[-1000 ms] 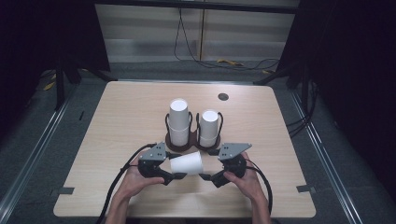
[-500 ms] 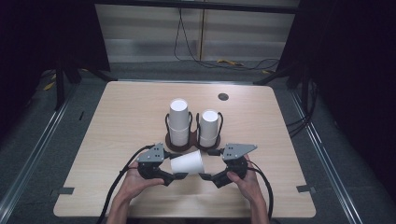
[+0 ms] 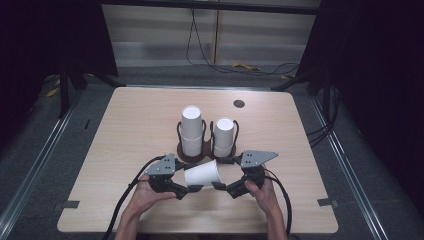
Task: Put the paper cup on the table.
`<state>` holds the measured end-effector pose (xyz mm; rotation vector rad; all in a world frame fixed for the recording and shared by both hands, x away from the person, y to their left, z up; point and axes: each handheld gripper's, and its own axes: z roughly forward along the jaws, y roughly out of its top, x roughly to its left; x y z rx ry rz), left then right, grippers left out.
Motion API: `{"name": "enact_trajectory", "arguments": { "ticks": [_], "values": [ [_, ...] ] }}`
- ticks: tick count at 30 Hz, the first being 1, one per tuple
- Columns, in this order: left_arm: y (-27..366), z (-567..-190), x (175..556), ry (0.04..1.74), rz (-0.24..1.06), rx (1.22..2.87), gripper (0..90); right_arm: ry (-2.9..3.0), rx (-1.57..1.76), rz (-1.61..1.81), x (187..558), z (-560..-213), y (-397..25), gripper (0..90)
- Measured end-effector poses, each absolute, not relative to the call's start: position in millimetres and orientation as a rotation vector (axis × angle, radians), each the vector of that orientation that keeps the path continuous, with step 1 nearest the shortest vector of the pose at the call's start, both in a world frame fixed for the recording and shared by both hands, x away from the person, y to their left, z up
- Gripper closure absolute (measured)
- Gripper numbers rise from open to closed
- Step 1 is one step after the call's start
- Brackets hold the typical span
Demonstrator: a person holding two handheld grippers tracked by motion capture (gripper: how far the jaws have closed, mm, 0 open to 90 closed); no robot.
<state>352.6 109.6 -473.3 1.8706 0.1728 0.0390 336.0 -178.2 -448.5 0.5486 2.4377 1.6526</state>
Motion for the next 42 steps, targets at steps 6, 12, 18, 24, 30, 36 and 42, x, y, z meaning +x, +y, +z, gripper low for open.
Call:
{"name": "enact_trajectory", "arguments": {
  "ticks": [6, 12, 18, 24, 30, 36, 42],
  "values": [
    [109, -474, 353, 0.168, 0.025, 1.855, 32.2, 2.444, 0.544, 1.701, 339, -449, -178, 13.5],
    [108, -475, 353, 0.159, 0.015, 1.859, 32.2, 2.467, 0.538, 1.715, 343, -447, -175, 13.3],
    [108, -475, 352, 0.150, 0.010, 1.860, 32.2, 2.508, 0.505, 1.700, 346, -445, -169, 13.5],
    [108, -474, 351, 0.133, 0.003, 1.855, 32.2, 2.546, 0.479, 1.706, 346, -445, -166, 17.2],
    [107, -477, 354, 0.126, -0.009, 1.858, 32.4, 2.565, 0.475, 1.695, 347, -445, -166, 19.3],
    [106, -478, 355, 0.136, -0.021, 1.858, 31.1, 2.572, 0.479, 1.692, 347, -445, -168, 20.8],
    [107, -478, 356, 0.146, -0.023, 1.870, 27.9, 2.571, 0.469, 1.695, 346, -443, -168, 22.3]
  ]
}}
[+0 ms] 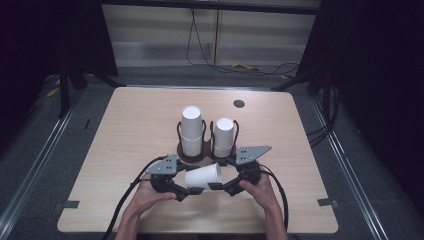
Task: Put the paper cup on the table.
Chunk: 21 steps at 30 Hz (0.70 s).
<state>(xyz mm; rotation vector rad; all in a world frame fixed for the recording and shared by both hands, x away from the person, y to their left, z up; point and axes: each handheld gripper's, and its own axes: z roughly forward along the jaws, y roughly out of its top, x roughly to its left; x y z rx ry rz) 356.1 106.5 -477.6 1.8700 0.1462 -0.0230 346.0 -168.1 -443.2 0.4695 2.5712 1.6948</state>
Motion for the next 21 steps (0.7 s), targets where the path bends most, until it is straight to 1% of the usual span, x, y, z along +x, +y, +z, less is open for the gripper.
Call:
{"name": "enact_trajectory", "arguments": {
  "ticks": [5, 10, 17, 21],
  "values": [
    [109, -477, 358, 0.181, -0.009, 1.860, 23.5, 2.555, 0.485, 1.686, 345, -441, -170, 22.6],
    [110, -477, 358, 0.213, 0.024, 1.889, 16.2, 2.532, 0.512, 1.679, 345, -439, -173, 22.6],
    [112, -480, 355, 0.257, 0.080, 1.892, 15.6, 2.505, 0.573, 1.639, 344, -436, -179, 22.6],
    [118, -482, 357, 0.325, 0.127, 1.889, 15.6, 2.489, 0.608, 1.622, 344, -434, -183, 22.6]
  ]
}}
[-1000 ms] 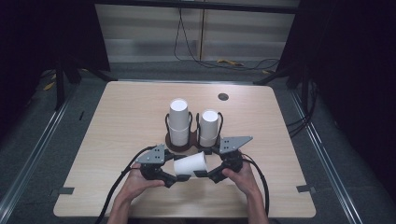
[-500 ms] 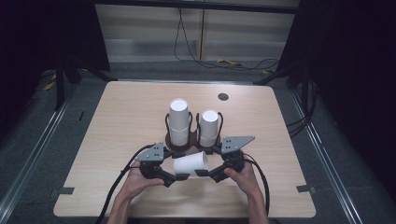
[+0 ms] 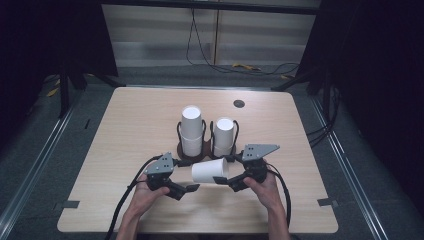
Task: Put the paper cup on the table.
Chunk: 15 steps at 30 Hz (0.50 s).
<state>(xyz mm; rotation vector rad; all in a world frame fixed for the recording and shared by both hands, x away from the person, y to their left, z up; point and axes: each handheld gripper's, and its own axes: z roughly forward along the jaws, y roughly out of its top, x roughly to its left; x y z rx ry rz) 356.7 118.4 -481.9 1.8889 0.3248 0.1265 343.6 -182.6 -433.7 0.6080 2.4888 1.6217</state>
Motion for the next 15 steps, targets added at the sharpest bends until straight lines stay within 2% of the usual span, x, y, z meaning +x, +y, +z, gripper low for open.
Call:
{"name": "enact_trajectory", "arguments": {
  "ticks": [5, 15],
  "values": [
    [126, -487, 358, 0.418, 0.148, 1.852, 15.3, 2.479, 0.640, 1.581, 341, -432, -186, 22.7],
    [137, -497, 346, 0.544, 0.295, 1.745, 15.4, 2.455, 0.693, 1.540, 337, -428, -196, 22.6]
  ]
}}
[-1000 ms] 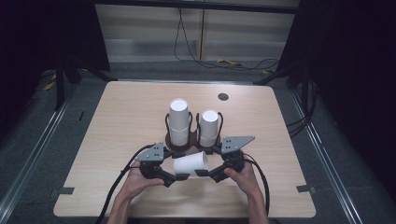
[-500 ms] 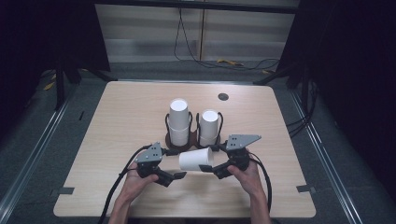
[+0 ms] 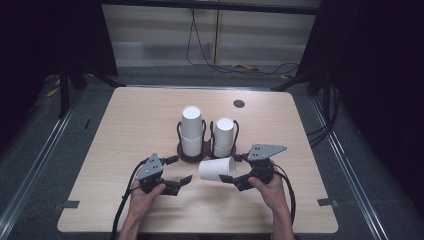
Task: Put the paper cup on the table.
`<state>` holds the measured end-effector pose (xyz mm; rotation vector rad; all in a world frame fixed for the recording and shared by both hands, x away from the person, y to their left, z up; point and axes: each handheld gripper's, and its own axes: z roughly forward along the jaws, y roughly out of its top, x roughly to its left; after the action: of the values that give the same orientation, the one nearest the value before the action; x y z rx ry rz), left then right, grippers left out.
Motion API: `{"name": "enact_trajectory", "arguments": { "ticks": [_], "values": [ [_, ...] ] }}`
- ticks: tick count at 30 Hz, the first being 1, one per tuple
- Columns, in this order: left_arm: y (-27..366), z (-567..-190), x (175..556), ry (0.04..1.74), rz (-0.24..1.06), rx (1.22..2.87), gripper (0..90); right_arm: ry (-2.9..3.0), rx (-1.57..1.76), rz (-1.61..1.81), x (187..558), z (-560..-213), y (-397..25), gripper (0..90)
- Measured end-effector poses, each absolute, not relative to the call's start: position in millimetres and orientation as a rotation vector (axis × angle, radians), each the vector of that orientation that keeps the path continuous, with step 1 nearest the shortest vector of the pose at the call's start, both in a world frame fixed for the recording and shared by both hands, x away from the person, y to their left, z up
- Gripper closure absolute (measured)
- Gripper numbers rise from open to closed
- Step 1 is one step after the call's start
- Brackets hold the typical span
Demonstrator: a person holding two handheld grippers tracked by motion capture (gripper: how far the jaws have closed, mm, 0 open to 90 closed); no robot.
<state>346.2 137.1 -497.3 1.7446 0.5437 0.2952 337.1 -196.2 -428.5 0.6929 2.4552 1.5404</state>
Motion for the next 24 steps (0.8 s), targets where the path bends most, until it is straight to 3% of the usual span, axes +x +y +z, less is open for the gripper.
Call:
{"name": "enact_trajectory", "arguments": {
  "ticks": [24],
  "values": [
    [148, -509, 337, 0.671, 0.432, 1.689, 15.5, 2.369, 0.911, 1.377, 334, -424, -234, 22.7]
  ]
}}
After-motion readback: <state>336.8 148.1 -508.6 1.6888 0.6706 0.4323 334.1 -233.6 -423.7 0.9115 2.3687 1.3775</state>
